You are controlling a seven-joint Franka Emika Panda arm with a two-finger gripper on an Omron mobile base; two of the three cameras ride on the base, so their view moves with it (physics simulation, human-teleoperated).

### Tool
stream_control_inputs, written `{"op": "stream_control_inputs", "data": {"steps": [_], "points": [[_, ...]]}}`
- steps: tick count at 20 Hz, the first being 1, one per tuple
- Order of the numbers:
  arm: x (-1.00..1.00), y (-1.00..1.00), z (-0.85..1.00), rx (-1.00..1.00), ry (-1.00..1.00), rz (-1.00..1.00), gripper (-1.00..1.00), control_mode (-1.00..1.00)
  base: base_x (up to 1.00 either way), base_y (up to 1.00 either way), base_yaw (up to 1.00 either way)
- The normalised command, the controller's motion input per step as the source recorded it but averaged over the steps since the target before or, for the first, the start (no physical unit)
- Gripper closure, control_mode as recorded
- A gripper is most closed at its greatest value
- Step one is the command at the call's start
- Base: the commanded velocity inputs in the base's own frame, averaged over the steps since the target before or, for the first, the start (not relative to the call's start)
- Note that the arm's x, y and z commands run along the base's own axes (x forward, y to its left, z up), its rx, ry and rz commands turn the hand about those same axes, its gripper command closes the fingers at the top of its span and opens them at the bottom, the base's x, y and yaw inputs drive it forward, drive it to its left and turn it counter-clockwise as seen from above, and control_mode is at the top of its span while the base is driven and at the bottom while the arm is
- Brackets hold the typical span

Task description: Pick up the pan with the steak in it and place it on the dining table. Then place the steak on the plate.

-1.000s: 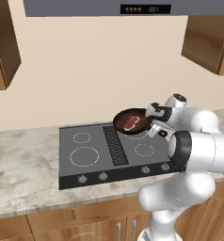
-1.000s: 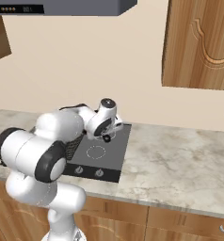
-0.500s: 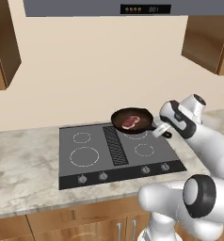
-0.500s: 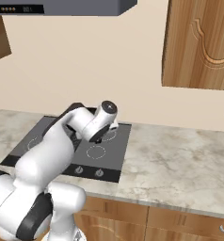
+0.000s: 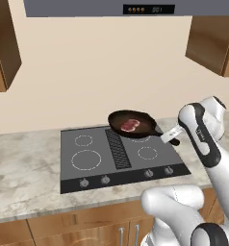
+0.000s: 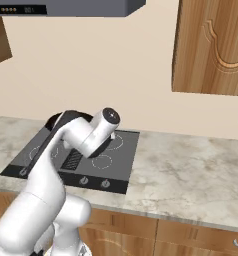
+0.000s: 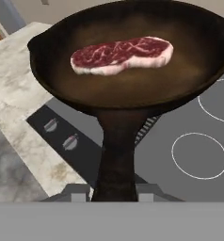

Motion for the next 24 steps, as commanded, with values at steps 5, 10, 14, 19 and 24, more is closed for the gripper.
{"op": "stream_control_inputs", "data": {"steps": [5, 10, 14, 19, 24], "points": [[-0.84, 0.47, 0.37, 0.01, 0.05, 0.08, 1.00, -1.00, 0.00, 0.00, 0.00], [-0.87, 0.41, 0.35, 0.02, 0.04, 0.09, 1.00, -1.00, 0.00, 0.00, 0.00], [-0.91, 0.32, 0.32, 0.03, 0.02, 0.09, 1.00, -1.00, 0.00, 0.00, 0.00], [-0.83, 0.14, 0.53, 0.06, -0.02, 0.10, 1.00, -1.00, 0.00, 0.00, 0.00], [-0.30, -0.01, 0.23, 0.03, -0.05, 0.04, 1.00, -1.00, 0.00, 0.00, 0.00]]}}
